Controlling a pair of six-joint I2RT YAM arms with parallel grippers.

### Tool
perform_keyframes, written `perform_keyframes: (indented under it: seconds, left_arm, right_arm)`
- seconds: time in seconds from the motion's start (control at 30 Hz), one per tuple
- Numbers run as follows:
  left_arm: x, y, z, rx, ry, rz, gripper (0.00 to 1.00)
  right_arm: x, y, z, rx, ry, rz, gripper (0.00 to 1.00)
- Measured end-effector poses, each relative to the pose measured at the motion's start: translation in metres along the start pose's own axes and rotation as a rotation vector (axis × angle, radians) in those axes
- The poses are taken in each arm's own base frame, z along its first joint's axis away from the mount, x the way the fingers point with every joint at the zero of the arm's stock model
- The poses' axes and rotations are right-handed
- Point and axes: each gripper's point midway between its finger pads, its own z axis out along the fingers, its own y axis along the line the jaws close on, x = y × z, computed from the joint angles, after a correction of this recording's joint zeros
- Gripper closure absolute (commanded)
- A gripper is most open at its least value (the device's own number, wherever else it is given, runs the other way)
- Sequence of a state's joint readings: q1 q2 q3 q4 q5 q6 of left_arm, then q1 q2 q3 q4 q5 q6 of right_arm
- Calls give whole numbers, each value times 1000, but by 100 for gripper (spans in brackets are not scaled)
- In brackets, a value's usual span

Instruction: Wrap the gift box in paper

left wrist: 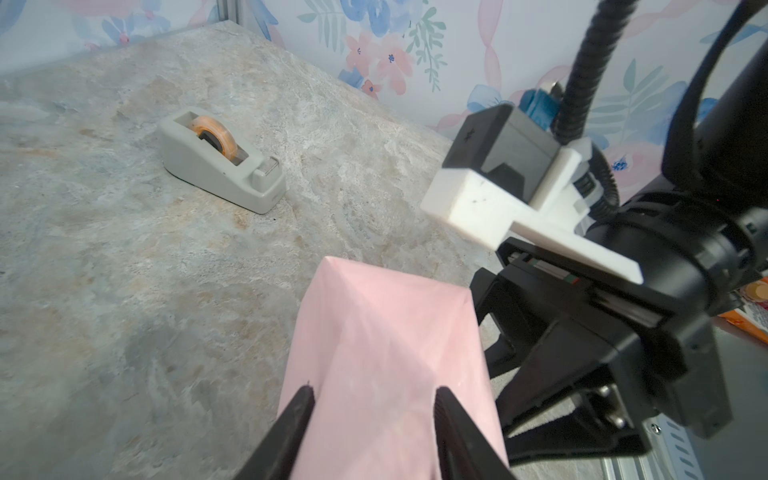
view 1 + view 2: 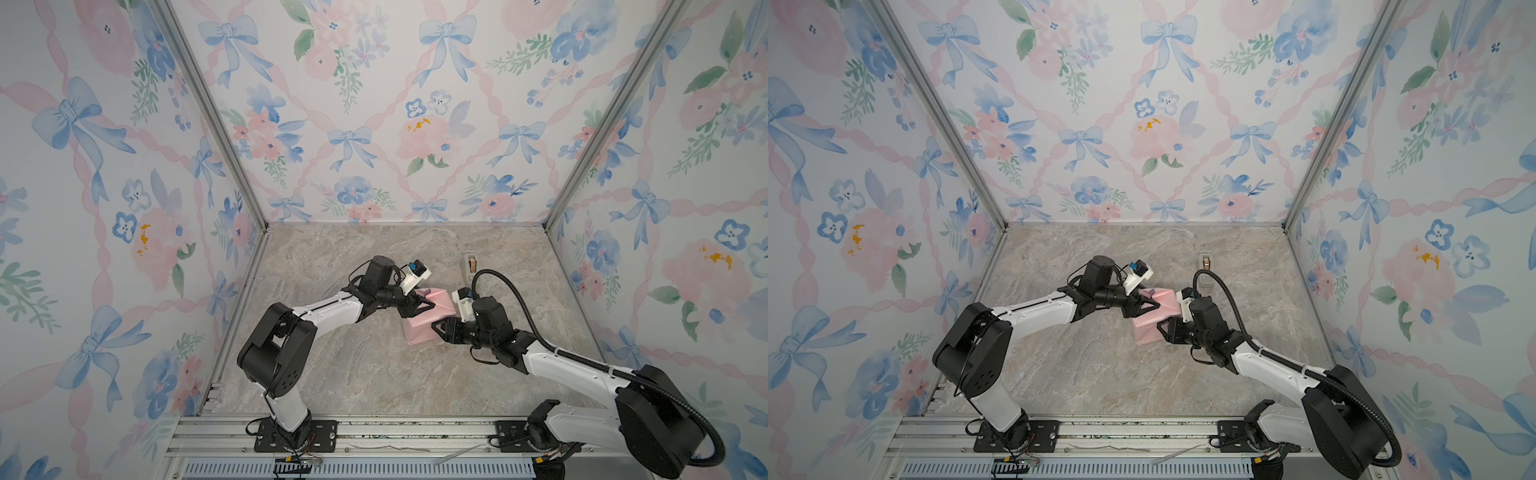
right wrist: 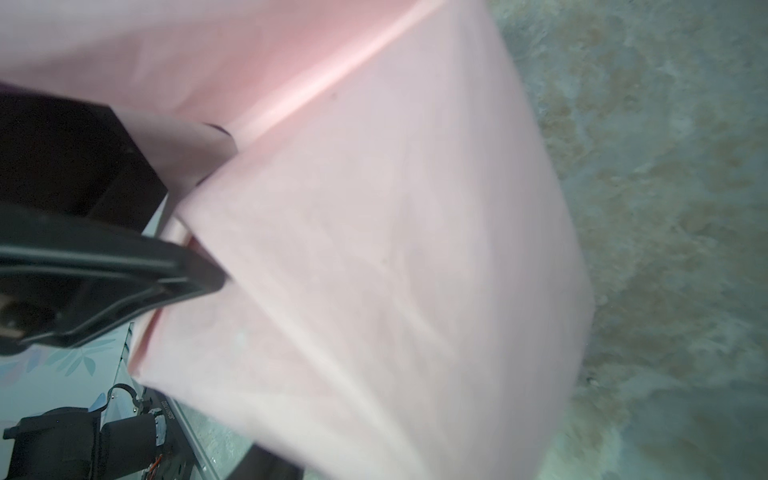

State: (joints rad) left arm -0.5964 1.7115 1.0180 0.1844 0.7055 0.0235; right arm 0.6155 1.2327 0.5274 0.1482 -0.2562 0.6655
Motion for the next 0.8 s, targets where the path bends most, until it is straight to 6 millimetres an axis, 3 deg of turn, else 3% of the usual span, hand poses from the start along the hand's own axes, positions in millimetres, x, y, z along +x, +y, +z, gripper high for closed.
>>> perform_keyframes:
  seconds: [0.23,0.33,0.6,0.7,0.8]
  left_arm:
    - [3,1,1,-14,6,-2,49]
    - [3,2,1,-20,7,-2,51]
    - [5,1,1,-19,15,-6,52]
    - [5,1,1,-18,17,-8,52]
    - [6,1,1,-18,20,-11,52]
  right_arm:
    - [-1,2,-1,-9,-3,3,43]
    - [-7,11,-12,-32,-27,-7,42]
    - [-54,39,-69,-43,-201,-103,37]
    - [-70,33,-76,27,-227,-127,37]
    - [-81,25,-71,113,-213,-155,36]
